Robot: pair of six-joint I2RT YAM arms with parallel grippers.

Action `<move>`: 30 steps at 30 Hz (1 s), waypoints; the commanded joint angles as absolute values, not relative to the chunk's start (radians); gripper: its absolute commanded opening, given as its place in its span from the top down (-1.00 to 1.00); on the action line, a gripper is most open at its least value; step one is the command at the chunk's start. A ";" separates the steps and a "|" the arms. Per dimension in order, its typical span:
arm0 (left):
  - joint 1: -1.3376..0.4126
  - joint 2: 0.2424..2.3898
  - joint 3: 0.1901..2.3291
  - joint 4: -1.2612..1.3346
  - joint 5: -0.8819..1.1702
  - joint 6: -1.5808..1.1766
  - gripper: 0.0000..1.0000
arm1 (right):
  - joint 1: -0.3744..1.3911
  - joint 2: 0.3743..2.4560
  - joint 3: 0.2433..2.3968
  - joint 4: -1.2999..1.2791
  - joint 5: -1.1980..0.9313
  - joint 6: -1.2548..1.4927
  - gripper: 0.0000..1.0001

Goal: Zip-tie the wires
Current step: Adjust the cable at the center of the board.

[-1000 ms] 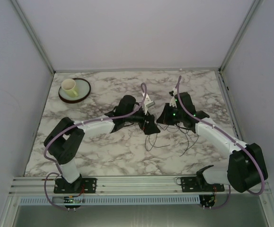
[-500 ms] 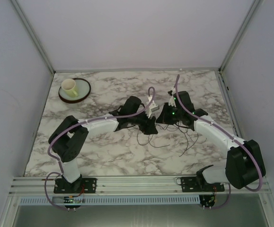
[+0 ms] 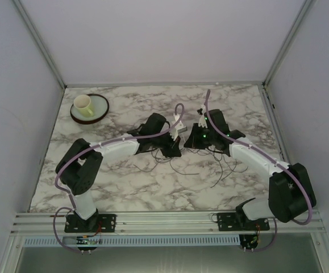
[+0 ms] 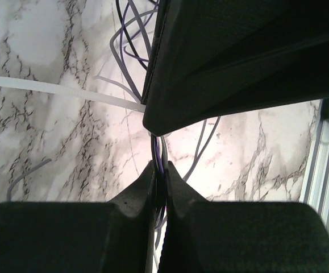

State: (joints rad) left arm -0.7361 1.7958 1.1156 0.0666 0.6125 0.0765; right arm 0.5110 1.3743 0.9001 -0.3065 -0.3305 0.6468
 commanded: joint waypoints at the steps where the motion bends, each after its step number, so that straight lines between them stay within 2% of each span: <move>1: -0.719 1.754 1.127 -0.041 0.627 0.147 0.88 | 0.545 1.397 0.898 -0.197 -0.332 0.678 1.00; 11: -0.696 1.797 1.314 -0.376 0.594 0.318 0.74 | 0.570 1.433 0.870 -0.162 -0.280 0.732 1.00; 12: -0.695 1.797 1.317 -0.380 0.593 0.320 0.67 | 0.573 1.432 0.861 -0.144 -0.284 0.739 1.00; 13: -0.694 1.796 1.316 -0.378 0.596 0.317 0.48 | 0.577 1.428 0.850 -0.119 -0.287 0.746 1.00; 15: -0.693 1.796 1.298 -0.353 0.616 0.296 0.36 | 0.587 1.415 0.815 -0.055 -0.291 0.761 1.00; 18: -0.688 1.793 1.255 -0.281 0.638 0.247 0.00 | 0.600 1.402 0.757 0.028 -0.297 0.780 1.00; 21: -0.679 1.781 1.220 -0.243 0.638 0.223 -0.26 | 0.608 1.398 0.744 0.045 -0.283 0.774 1.00; 25: -0.616 1.706 1.139 -0.132 0.678 0.131 -0.50 | 0.615 1.391 0.733 0.044 -0.247 0.757 1.00; 30: -0.543 1.565 1.005 0.186 0.700 -0.150 -0.73 | 0.631 1.373 0.720 0.059 -0.205 0.735 1.00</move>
State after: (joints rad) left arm -0.5835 1.7061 1.0660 -0.1066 0.6579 0.0757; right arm 0.6106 1.4113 0.7219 0.0013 -0.2531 0.7479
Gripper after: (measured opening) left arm 0.842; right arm 0.060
